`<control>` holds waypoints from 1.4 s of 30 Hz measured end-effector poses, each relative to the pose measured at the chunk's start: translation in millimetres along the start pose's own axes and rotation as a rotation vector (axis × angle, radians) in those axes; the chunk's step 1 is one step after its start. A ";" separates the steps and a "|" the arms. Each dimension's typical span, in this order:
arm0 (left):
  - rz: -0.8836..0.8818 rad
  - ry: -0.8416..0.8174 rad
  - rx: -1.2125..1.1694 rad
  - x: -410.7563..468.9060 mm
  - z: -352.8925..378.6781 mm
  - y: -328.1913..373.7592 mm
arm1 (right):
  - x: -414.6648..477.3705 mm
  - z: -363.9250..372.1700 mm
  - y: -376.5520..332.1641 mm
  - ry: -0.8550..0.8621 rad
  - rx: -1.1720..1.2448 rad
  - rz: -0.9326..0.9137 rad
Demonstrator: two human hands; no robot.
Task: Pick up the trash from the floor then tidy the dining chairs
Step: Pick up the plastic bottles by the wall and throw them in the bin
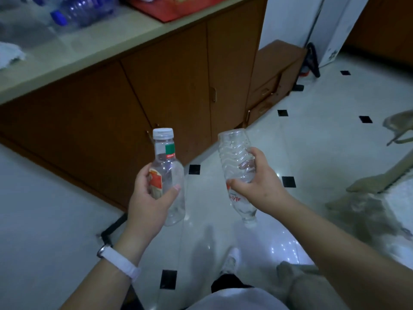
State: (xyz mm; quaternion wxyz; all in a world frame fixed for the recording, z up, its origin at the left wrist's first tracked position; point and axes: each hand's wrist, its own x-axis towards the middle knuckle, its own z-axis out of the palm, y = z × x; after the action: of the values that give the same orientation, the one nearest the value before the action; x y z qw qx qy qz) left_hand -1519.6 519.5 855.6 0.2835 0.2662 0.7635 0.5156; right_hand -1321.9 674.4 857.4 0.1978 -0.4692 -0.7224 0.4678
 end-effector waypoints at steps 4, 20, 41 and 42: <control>0.056 -0.078 -0.006 61.7 52.6 35.8 | 61.8 -46.1 0.5 0.075 0.005 0.004; 0.186 -0.463 -0.032 258.4 227.9 103.2 | 204.8 -153.2 55.8 0.443 0.036 0.228; 0.305 -1.025 -0.040 523.1 516.0 210.4 | 407.2 -279.6 92.2 0.881 -0.008 0.557; 0.309 -1.036 -0.031 527.9 531.6 213.9 | 413.6 -288.9 101.4 0.888 0.004 0.563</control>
State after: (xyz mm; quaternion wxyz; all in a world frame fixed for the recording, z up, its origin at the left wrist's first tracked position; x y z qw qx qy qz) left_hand -1487.4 1296.6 809.0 0.5475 0.5905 0.4682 0.3637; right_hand -1261.6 1185.3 846.5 0.3526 -0.7978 -0.4141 0.2602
